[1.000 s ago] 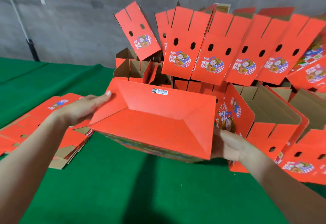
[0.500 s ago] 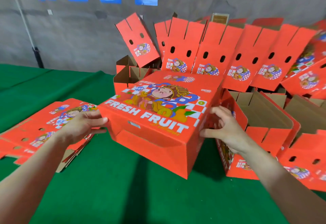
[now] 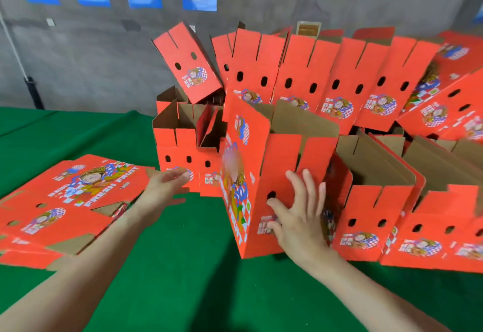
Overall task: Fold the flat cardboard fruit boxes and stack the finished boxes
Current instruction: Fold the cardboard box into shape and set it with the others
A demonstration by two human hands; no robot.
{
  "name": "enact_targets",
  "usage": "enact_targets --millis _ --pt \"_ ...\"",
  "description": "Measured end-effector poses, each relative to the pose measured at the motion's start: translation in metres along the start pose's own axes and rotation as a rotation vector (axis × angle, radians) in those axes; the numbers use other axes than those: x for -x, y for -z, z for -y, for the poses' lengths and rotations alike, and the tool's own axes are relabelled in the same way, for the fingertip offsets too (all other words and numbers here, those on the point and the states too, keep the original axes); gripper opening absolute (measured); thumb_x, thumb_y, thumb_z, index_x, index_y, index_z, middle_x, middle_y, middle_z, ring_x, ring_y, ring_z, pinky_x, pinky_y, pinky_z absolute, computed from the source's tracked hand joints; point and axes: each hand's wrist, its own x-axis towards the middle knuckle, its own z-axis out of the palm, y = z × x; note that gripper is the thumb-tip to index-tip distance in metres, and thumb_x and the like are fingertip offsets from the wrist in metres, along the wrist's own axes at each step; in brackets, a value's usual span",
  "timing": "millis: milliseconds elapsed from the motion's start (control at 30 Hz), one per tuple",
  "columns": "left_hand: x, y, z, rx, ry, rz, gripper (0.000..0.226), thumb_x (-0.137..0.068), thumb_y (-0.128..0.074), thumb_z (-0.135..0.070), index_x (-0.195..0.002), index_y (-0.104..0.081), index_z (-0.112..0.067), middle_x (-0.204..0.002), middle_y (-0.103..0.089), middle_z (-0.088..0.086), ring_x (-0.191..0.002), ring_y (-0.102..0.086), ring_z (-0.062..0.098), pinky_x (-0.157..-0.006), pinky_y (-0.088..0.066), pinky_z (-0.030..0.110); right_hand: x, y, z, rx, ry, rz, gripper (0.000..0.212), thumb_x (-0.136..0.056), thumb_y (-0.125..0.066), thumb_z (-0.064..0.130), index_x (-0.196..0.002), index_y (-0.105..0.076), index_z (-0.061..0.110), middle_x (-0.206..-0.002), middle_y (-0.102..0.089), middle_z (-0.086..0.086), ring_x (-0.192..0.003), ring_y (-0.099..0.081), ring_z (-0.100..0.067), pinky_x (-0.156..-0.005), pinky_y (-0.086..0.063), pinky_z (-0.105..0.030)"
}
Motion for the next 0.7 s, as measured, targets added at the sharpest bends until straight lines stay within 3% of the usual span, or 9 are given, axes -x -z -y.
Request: enact_targets --millis 67,233,333,400,500,567,633,700 --pt "0.006 -0.015 -0.008 0.008 -0.020 0.148 0.020 -0.093 -0.056 -0.031 -0.112 -0.057 -0.024 -0.122 -0.059 -0.001 -0.108 -0.060 0.021 -0.083 -0.051 0.039 0.006 -0.012 0.003 0.099 -0.013 0.091 0.056 -0.032 -0.095 0.013 -0.082 -0.070 0.019 -0.139 -0.034 -0.019 -0.134 -0.022 -0.043 -0.101 -0.017 -0.071" --pt "0.015 -0.050 -0.019 0.017 0.014 0.437 0.059 -0.069 -0.071 -0.064 -0.118 -0.053 -0.035 -0.112 -0.061 -0.024 -0.104 -0.061 0.003 -0.080 -0.056 0.036 0.022 -0.037 0.014 0.170 0.039 0.230 0.052 -0.035 -0.095 0.021 -0.081 -0.071 0.021 -0.138 -0.049 -0.024 -0.134 -0.029 -0.046 -0.106 -0.020 -0.068" --pt "0.019 -0.064 -0.021 -0.078 0.042 0.496 0.066 -0.061 -0.050 -0.078 -0.116 -0.052 -0.042 -0.116 -0.057 -0.027 -0.105 -0.057 -0.005 -0.077 -0.053 0.033 0.026 -0.042 0.021 0.081 0.157 0.187 0.050 -0.045 -0.093 0.020 -0.092 -0.073 0.022 -0.133 -0.055 -0.020 -0.129 -0.043 -0.043 -0.097 -0.042 -0.063" --pt "0.017 -0.065 -0.021 -0.112 0.065 0.434 0.085 -0.059 -0.037 -0.084 -0.133 -0.044 -0.043 -0.136 -0.047 -0.020 -0.124 -0.049 0.011 -0.083 -0.049 0.041 0.022 -0.038 0.020 -0.042 0.153 0.102 0.057 -0.054 -0.089 0.016 -0.107 -0.067 0.019 -0.137 -0.050 -0.021 -0.132 -0.036 -0.039 -0.100 -0.038 -0.062" --pt "0.014 -0.058 -0.021 -0.074 0.122 0.251 0.106 -0.059 -0.040 -0.082 -0.150 -0.022 -0.030 -0.154 -0.026 -0.006 -0.134 -0.037 0.025 -0.090 -0.049 0.048 0.008 -0.026 0.015 -0.026 0.020 0.075 0.076 -0.063 -0.085 0.020 -0.131 -0.051 0.015 -0.147 -0.038 -0.021 -0.140 -0.023 -0.037 -0.109 -0.023 -0.061" --pt "0.015 -0.057 -0.021 -0.068 0.144 0.228 0.104 -0.064 -0.051 -0.074 -0.151 -0.020 -0.027 -0.153 -0.029 -0.001 -0.128 -0.043 0.027 -0.082 -0.054 0.044 -0.004 -0.019 0.010 0.004 -0.041 0.160 0.083 -0.066 -0.084 0.025 -0.139 -0.046 0.013 -0.141 -0.048 -0.018 -0.136 -0.036 -0.036 -0.110 -0.015 -0.060" --pt "0.014 -0.060 -0.017 -0.113 0.178 0.239 0.092 -0.074 -0.059 -0.063 -0.149 -0.022 -0.025 -0.147 -0.038 0.004 -0.117 -0.050 0.028 -0.071 -0.056 0.040 -0.013 -0.015 0.010 0.041 0.032 0.220 0.065 -0.070 -0.082 0.027 -0.129 -0.057 0.016 -0.111 -0.066 -0.008 -0.110 -0.060 -0.030 -0.110 -0.014 -0.057" --pt "0.012 -0.069 -0.012 -0.165 0.216 0.262 0.067 -0.087 -0.059 -0.047 -0.143 -0.033 -0.020 -0.136 -0.048 0.009 -0.103 -0.058 0.029 -0.066 -0.057 0.040 -0.019 -0.014 0.011 0.049 0.141 0.233 0.043 -0.071 -0.081 0.022 -0.111 -0.065 0.020 -0.089 -0.066 0.000 -0.091 -0.063 -0.023 -0.111 -0.016 -0.054"
